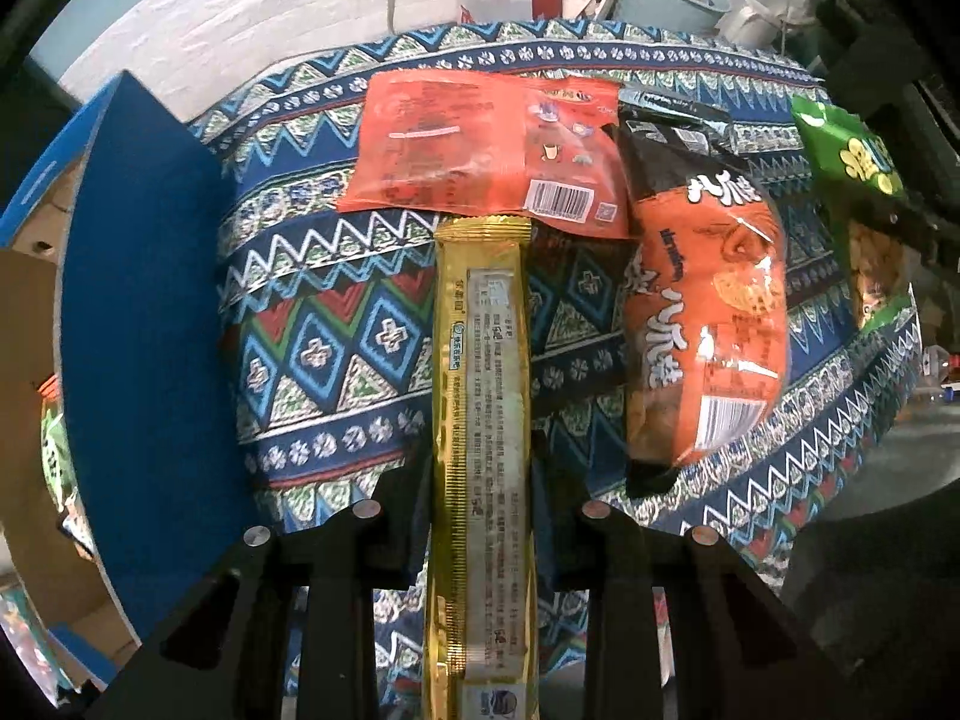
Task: Organize snacks
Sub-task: 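Lift and carry the gold stick with left tool while right tool carries green bag to box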
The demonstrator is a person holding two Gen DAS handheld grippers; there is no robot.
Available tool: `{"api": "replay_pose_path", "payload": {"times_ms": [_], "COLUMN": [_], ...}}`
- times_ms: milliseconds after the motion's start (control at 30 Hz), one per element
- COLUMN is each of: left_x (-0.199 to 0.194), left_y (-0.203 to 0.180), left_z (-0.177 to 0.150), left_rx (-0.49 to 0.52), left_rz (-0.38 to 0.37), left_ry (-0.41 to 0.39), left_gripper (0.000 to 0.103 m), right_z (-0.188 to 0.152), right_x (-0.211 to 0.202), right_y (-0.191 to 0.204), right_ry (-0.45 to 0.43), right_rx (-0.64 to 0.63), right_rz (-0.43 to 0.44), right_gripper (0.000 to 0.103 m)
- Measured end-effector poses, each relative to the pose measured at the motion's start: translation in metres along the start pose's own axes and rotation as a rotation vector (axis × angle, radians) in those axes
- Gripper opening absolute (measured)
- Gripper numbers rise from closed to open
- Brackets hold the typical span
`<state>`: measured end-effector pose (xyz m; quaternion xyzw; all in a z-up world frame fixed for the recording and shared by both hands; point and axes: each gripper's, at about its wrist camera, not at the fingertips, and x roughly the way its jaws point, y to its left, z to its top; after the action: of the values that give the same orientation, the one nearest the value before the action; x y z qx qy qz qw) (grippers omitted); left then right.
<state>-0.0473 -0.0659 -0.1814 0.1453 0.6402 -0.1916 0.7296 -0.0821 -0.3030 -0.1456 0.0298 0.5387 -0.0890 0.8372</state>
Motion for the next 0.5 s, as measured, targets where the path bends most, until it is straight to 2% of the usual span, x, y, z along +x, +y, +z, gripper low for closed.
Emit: {"api": "replay_pose_path", "payload": {"times_ms": [67, 233, 500], "left_x": [-0.011, -0.040, -0.077], "left_y": [0.002, 0.013, 0.029], "left_z": [-0.012, -0.014, 0.001], "left_rx": [-0.002, -0.013, -0.036], "left_rz": [-0.002, -0.015, -0.012], "left_ry": [-0.017, -0.060, -0.149], "left_gripper": [0.028, 0.028, 0.028], "right_z": [-0.001, 0.002, 0.010], "right_x": [-0.007, -0.019, -0.031], "right_y": [0.008, 0.025, 0.047], "right_ry": [-0.012, -0.037, -0.070], "right_rx": [-0.009, -0.035, -0.058], "right_rz": [0.005, 0.016, 0.042], "right_gripper": [0.029, 0.029, 0.029]}}
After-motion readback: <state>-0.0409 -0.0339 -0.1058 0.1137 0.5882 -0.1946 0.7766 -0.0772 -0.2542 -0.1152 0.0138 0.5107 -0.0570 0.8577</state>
